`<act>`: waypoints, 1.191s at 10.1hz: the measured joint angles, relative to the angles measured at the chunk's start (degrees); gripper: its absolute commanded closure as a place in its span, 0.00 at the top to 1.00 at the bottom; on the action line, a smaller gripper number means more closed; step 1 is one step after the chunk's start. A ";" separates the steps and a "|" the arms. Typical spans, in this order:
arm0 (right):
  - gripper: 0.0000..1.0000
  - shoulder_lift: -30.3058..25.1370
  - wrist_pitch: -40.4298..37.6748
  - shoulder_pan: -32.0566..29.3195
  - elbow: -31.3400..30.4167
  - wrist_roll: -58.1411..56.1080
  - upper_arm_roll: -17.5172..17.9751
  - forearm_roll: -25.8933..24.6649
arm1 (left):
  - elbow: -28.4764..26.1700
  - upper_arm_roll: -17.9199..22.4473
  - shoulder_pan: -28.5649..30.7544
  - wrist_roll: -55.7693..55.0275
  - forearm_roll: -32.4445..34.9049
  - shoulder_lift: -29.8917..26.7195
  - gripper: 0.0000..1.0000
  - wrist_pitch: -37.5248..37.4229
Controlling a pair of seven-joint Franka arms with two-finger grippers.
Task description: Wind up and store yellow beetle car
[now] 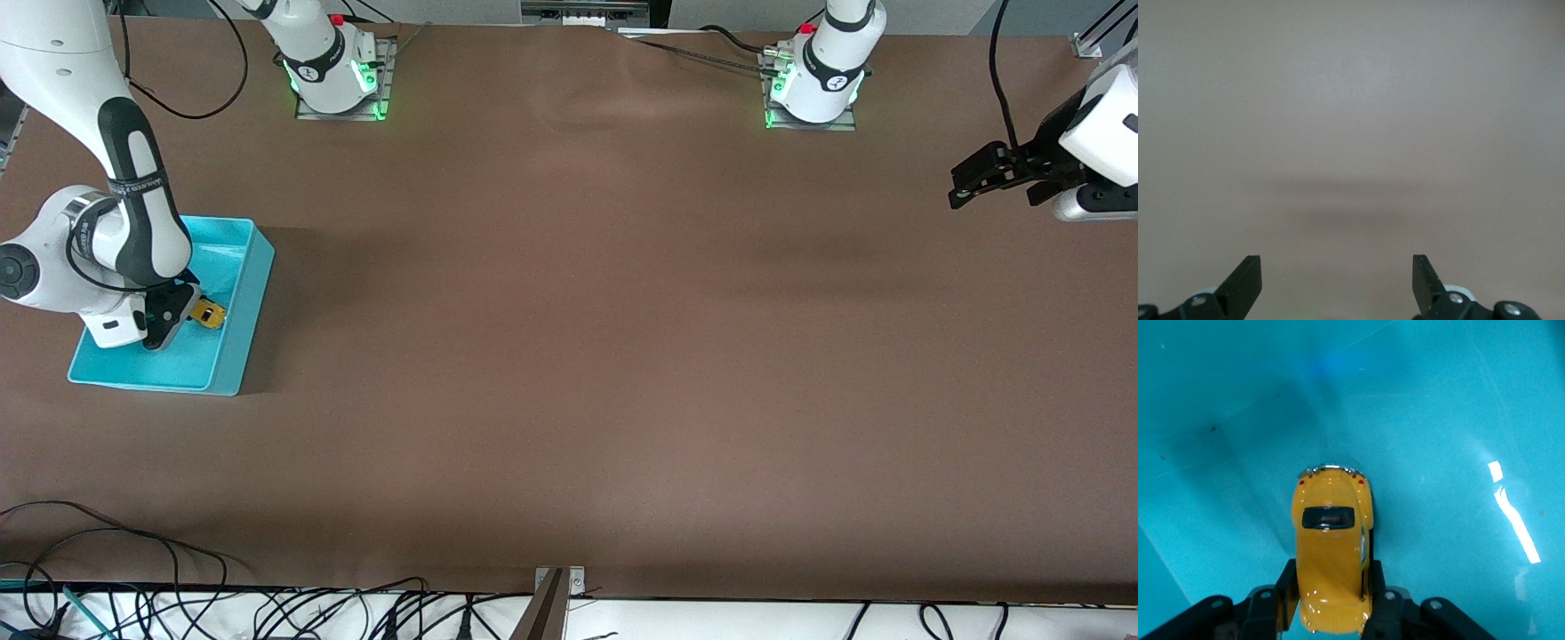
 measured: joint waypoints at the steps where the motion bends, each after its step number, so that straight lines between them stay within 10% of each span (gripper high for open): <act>1: 0.07 0.02 -0.04 -0.33 0.00 0.00 -0.05 0.06 | -0.01 0.00 0.00 0.00 0.00 0.00 1.00 0.00; 3: 0.68 0.04 -0.05 -0.87 0.00 0.00 -0.09 0.08 | -0.01 0.00 0.00 0.00 0.00 0.00 1.00 0.00; 5: 0.96 0.04 -0.02 -0.92 0.12 0.06 -0.09 0.12 | -0.01 0.00 0.00 0.00 0.00 0.00 1.00 0.00; 9: 1.00 -2.32 -4.16 -0.65 2.81 1.26 -0.05 0.80 | -0.01 0.00 0.00 0.00 0.00 0.00 1.00 0.00; 12: 1.00 -7.24 -21.03 0.87 11.01 13.80 0.02 0.90 | -0.02 -0.02 0.00 0.00 0.00 0.00 1.00 0.00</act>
